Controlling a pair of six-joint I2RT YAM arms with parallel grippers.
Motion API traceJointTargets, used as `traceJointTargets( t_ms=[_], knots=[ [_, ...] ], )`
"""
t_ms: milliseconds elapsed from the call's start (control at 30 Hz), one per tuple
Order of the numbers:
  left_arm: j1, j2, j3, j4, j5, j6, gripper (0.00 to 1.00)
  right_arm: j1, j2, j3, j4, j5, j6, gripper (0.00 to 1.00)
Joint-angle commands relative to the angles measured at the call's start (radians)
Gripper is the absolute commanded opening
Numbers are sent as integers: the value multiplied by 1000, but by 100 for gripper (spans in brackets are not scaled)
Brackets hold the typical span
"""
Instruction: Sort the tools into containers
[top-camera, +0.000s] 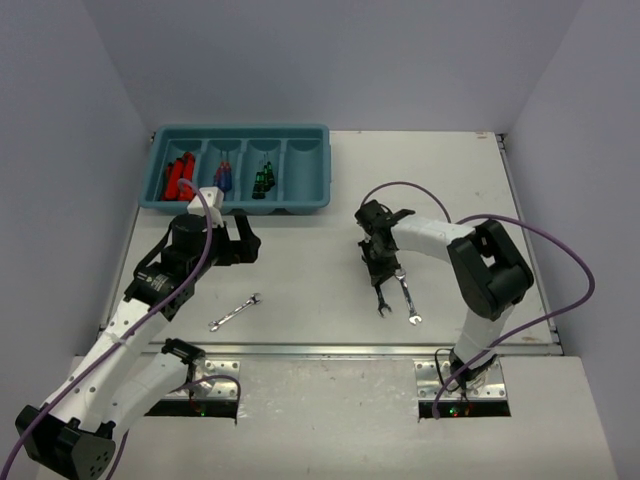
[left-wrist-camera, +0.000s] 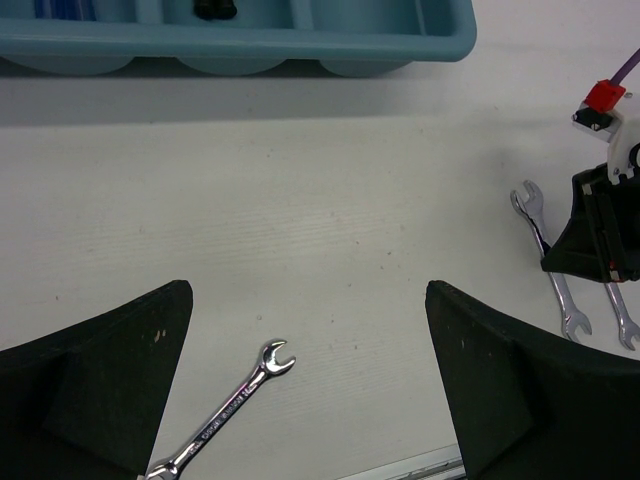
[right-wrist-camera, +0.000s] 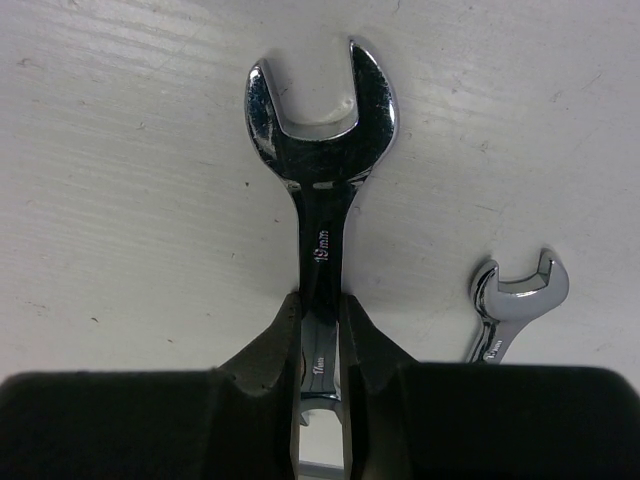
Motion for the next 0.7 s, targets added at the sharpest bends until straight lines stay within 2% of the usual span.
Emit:
traceJointTargets(
  t_ms=[0, 433, 667],
  knots=[
    [-5, -22, 8, 46, 17, 10, 100, -2, -55, -47, 10, 33, 28, 0],
    [-5, -27, 7, 48, 20, 11, 100, -2, -234, -53, 5, -7, 33, 0],
    [-5, -37, 10, 43, -3, 10, 100, -2, -256, 43, 36, -103, 31, 0]
  ],
)
